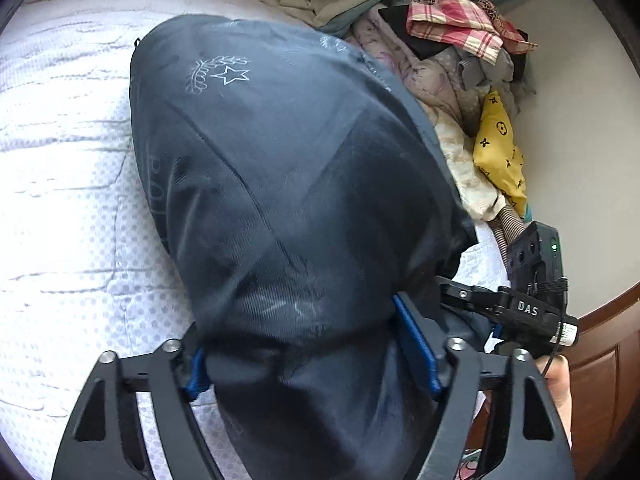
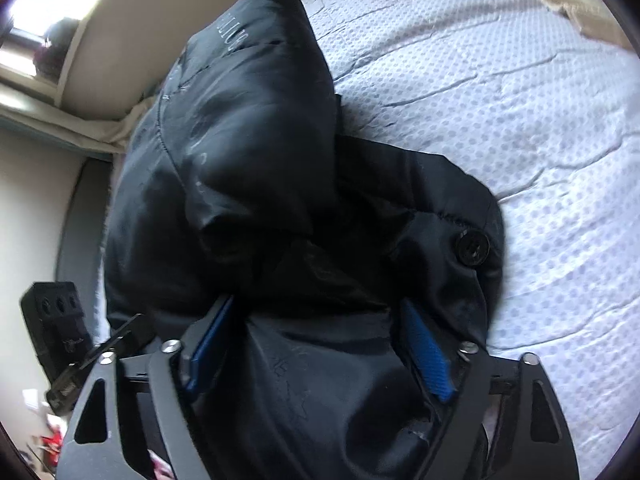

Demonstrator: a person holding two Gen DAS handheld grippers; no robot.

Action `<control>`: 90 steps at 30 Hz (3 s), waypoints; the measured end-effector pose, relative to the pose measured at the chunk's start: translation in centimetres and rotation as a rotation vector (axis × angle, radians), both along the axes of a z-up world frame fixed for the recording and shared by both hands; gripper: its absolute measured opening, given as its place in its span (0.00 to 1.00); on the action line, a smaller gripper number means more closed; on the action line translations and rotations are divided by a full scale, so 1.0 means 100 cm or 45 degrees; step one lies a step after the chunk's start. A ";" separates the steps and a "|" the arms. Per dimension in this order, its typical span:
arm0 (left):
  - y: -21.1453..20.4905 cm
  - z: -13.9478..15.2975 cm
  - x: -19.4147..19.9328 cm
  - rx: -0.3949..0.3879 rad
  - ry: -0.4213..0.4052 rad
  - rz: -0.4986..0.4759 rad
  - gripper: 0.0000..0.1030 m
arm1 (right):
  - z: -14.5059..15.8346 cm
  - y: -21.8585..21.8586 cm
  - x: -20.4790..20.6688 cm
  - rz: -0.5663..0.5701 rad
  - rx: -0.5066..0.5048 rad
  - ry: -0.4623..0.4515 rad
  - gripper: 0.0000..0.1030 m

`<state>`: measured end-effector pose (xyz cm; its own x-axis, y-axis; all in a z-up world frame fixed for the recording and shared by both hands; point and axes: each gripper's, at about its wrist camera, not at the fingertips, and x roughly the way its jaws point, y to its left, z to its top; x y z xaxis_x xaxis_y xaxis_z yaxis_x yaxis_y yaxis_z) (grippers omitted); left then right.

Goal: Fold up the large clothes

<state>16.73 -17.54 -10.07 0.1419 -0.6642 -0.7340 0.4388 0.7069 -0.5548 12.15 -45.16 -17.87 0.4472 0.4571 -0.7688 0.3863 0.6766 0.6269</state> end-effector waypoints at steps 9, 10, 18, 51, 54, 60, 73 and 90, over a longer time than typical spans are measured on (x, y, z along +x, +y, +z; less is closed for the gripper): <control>0.001 0.030 -0.007 -0.098 -0.119 -0.021 0.56 | 0.005 -0.009 -0.015 -0.048 0.061 -0.076 0.62; 0.001 0.035 -0.009 -0.104 -0.137 -0.029 0.55 | 0.008 -0.011 -0.017 -0.053 0.065 -0.088 0.61; 0.030 0.081 -0.017 -0.141 -0.275 -0.019 0.53 | 0.028 0.000 -0.012 -0.014 0.106 -0.196 0.59; 0.226 0.051 -0.027 0.311 -0.288 0.429 0.70 | 0.011 0.173 0.065 0.368 -0.111 -0.224 0.69; 0.208 0.070 -0.050 0.396 -0.452 0.441 0.70 | 0.019 0.176 0.065 0.352 -0.112 -0.222 0.70; 0.157 0.061 -0.085 0.551 -0.586 0.263 0.77 | 0.036 0.178 0.055 0.405 -0.150 -0.250 0.71; 0.143 0.030 -0.092 0.658 -0.640 0.285 0.84 | 0.097 0.193 0.002 0.544 -0.452 -0.445 0.24; 0.133 0.021 -0.088 0.716 -0.663 0.259 0.94 | 0.020 0.224 0.041 0.504 -0.579 -0.238 0.17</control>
